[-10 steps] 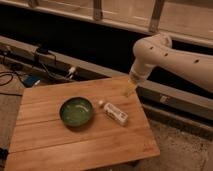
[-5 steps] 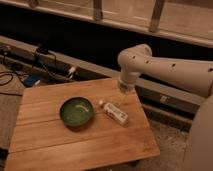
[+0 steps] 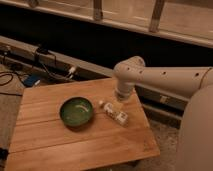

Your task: Place the bottle in the ceramic bowl

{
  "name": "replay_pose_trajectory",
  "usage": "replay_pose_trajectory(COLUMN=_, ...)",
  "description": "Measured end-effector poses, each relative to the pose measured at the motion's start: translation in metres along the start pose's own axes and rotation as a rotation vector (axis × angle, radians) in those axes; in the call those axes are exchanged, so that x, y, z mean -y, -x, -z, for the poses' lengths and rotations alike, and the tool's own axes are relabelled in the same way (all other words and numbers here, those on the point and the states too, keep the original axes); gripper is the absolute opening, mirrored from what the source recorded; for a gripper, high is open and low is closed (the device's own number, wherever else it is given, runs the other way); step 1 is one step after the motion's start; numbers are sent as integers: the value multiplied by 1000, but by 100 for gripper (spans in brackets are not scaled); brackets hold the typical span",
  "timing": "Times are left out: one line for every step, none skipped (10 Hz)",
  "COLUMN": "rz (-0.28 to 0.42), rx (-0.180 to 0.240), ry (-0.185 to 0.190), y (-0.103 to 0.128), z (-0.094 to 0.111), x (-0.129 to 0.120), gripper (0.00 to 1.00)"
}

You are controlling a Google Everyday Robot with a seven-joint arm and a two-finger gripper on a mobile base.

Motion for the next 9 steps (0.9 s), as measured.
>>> replay_pose_trajectory(rz=0, rx=-1, ry=0, y=0, z=0, x=0, gripper=80)
replay_pose_trajectory(rz=0, rx=-1, ry=0, y=0, z=0, x=0, gripper=80)
replay_pose_trajectory(rz=2, rx=-2, ry=3, y=-1, z=-1, x=0, gripper=80)
replay_pose_trajectory(rz=3, rx=-6, ry=15, y=1, z=-6, x=0, gripper=80)
replay_pose_trajectory(rz=5, rx=-7, ry=25, y=3, z=-12, x=0, gripper=80)
replay_pose_trajectory(rz=7, rx=-10, ry=39, y=8, z=-24, x=1, gripper=80)
replay_pose_trajectory(rz=3, rx=-12, ry=50, y=9, z=-34, x=4, gripper=80)
replay_pose_trajectory(rz=-6, rx=-14, ry=60, y=9, z=-41, x=6, gripper=80)
replay_pose_trajectory(rz=-16, rx=-15, ry=71, y=8, z=-50, x=8, gripper=80)
